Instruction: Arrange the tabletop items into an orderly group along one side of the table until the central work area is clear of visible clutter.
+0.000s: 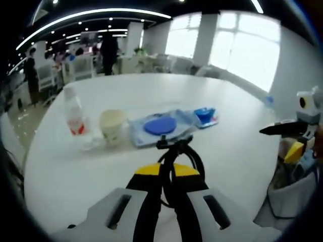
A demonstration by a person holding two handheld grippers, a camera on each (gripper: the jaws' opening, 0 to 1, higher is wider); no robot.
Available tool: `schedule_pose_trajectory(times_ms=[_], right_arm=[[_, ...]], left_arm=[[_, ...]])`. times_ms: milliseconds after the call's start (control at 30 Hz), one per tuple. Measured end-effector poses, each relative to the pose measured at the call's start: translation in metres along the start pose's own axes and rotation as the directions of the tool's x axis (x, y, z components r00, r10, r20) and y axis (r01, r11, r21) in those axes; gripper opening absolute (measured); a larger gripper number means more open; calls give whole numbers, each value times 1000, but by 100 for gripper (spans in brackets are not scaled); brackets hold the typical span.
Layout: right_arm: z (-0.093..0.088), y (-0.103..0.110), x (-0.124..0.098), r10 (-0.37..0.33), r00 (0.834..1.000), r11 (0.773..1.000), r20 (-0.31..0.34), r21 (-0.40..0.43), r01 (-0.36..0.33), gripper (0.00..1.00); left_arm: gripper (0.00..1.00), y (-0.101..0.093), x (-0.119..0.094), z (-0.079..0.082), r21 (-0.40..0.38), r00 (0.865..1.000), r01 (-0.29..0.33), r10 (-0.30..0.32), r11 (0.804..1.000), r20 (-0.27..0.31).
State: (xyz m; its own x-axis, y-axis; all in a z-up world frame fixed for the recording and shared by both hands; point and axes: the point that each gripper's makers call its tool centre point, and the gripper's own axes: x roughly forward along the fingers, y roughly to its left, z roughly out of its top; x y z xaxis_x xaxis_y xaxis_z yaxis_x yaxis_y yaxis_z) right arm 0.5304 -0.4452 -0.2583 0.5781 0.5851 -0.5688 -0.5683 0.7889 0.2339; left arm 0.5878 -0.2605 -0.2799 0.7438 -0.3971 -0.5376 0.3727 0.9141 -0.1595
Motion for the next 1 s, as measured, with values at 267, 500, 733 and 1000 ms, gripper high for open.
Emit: schedule_pose_trajectory(times_ms=[267, 500, 733, 1000], right_arm=[[-6, -6, -2, -11, 1000, 1000, -6, 18, 11, 90], [-10, -11, -3, -23, 1000, 1000, -14, 20, 24, 90], [-16, -15, -4, -29, 999, 999, -20, 33, 30, 89], [-19, -23, -6, -45, 999, 998, -24, 47, 46, 89]], left_arm=[[4, -25, 14, 6, 11, 999, 54, -54, 998, 2], [4, -41, 29, 14, 13, 996, 89, -89, 996, 2], [4, -57, 43, 20, 21, 993, 121, -121, 992, 3], [4, -74, 59, 22, 21, 987, 158, -158, 987, -5]])
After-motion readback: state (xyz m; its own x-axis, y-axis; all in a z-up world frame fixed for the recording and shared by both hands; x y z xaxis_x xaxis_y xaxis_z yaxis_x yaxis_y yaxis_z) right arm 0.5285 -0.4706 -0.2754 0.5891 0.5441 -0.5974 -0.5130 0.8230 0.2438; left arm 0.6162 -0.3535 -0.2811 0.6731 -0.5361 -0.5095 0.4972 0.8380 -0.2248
